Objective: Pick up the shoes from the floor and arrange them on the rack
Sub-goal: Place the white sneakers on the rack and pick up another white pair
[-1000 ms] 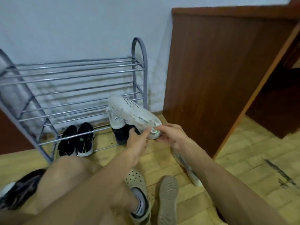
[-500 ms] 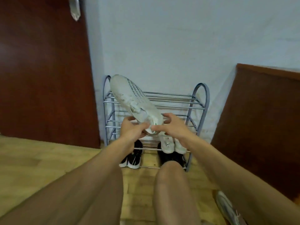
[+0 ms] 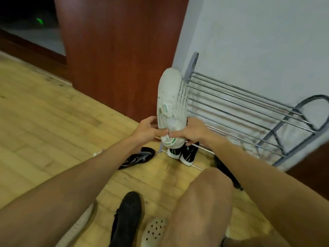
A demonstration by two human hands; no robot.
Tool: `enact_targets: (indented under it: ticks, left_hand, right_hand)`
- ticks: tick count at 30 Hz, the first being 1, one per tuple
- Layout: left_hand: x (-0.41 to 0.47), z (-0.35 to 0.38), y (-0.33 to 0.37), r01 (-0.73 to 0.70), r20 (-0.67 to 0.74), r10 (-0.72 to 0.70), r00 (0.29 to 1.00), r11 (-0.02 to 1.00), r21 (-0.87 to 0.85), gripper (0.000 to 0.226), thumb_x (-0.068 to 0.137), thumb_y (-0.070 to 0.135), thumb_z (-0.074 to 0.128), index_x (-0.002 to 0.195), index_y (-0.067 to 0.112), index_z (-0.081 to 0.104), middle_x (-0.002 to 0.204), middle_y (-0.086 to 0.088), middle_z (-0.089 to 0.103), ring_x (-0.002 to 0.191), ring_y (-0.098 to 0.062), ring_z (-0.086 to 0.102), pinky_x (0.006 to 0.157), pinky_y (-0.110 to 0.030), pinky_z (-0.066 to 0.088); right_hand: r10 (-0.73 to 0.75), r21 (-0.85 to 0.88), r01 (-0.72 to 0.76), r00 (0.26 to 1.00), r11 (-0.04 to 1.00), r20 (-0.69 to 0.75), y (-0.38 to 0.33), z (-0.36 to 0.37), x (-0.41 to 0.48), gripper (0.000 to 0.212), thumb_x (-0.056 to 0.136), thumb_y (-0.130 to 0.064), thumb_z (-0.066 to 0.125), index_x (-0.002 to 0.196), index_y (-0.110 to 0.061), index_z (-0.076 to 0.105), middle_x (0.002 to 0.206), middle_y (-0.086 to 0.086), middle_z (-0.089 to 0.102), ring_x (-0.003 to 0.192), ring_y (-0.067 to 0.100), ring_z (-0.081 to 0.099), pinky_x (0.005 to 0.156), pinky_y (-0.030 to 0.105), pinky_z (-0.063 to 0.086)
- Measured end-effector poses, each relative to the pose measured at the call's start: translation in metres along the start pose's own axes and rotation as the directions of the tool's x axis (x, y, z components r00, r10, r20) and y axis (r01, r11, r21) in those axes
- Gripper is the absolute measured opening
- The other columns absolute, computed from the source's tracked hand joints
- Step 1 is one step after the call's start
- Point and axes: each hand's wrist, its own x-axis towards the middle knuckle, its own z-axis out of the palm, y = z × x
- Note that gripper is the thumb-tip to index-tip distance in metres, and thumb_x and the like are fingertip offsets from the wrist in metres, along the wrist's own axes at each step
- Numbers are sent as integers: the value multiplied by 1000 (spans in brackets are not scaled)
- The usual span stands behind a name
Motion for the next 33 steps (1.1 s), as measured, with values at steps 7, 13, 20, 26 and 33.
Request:
enact_targets:
  ticks: [7,13,20,26,33]
  left_hand:
    - [-30,-66,-95,194,-108,-205,973,975,-105,52,77,16,78,120,16,50,109,-7,68,94,-19,68,75,-31,59]
    - [-65,-118,-168,368,-134,-380,915,924,-108,32,84,14,67,115,14,63,109,-5,70,99,-21,66,91,-37,51]
    - [-86,-154,-263,542,-369,-512,776,840,-26,26,85,15,60,110,14,66,105,-2,64,101,-20,60,92,-33,47]
    - [-62,-194,-295,626,-520,-455,723,750,213,30,90,11,56,118,10,64,106,-1,59,99,-18,54,85,-24,39]
    - [55,-209,-301,579,-529,-289,798,611,540,39,86,25,59,124,15,60,130,-7,46,112,-24,57,94,-31,46]
  right_hand:
    - [49,-111,-32,988,993,149,-8,108,27,43,69,-29,81,105,-11,65,92,5,69,72,19,71,63,38,63]
    - [136,-24,-136,933,990,333,13,203,28,51,71,-33,83,109,-5,66,102,11,70,90,27,70,66,38,62]
    - [342,129,-402,879,907,332,70,275,45,40,75,-12,76,113,-5,66,105,16,70,89,32,70,70,42,62]
    - [424,239,-516,837,823,346,89,300,72,34,76,-9,76,107,-3,65,104,16,69,84,31,70,51,30,59]
    - [466,287,-587,793,757,392,108,314,117,30,77,-9,75,104,-5,64,100,13,68,83,29,70,51,30,59]
